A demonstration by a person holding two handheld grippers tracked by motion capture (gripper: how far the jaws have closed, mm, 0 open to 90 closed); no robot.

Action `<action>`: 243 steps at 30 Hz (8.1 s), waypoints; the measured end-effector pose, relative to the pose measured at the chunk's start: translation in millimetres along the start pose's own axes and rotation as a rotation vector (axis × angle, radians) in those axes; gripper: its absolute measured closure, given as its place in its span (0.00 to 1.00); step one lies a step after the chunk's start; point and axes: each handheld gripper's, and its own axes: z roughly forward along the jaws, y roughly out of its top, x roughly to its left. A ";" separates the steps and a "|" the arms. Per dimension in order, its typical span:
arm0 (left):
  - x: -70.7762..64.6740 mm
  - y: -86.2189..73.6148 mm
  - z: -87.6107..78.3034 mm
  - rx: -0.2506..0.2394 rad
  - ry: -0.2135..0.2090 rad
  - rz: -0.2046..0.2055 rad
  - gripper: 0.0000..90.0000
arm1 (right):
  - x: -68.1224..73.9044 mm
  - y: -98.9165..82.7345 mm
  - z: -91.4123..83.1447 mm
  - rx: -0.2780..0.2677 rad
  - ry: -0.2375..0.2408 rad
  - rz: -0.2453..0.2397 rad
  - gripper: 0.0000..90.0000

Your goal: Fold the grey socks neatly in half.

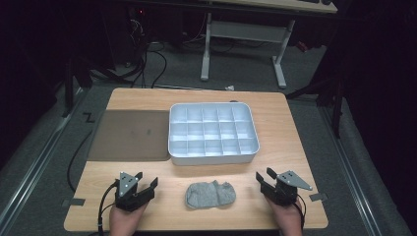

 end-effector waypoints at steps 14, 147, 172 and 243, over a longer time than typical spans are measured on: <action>-49.5 -0.2 -1.6 0.026 -0.176 0.038 0.49 | 25.3 1.9 -2.5 0.010 0.106 -0.016 0.56; -96.6 0.1 34.7 0.156 -0.371 -0.014 0.89 | 153.3 37.6 28.4 0.113 0.339 -0.100 0.73; -97.8 -2.7 30.1 0.169 -0.414 -0.056 0.85 | 145.5 4.3 33.2 0.187 0.267 -0.160 0.99; -115.9 12.0 51.4 0.151 -0.321 0.120 1.00 | 128.9 8.4 16.3 0.156 0.300 -0.041 0.70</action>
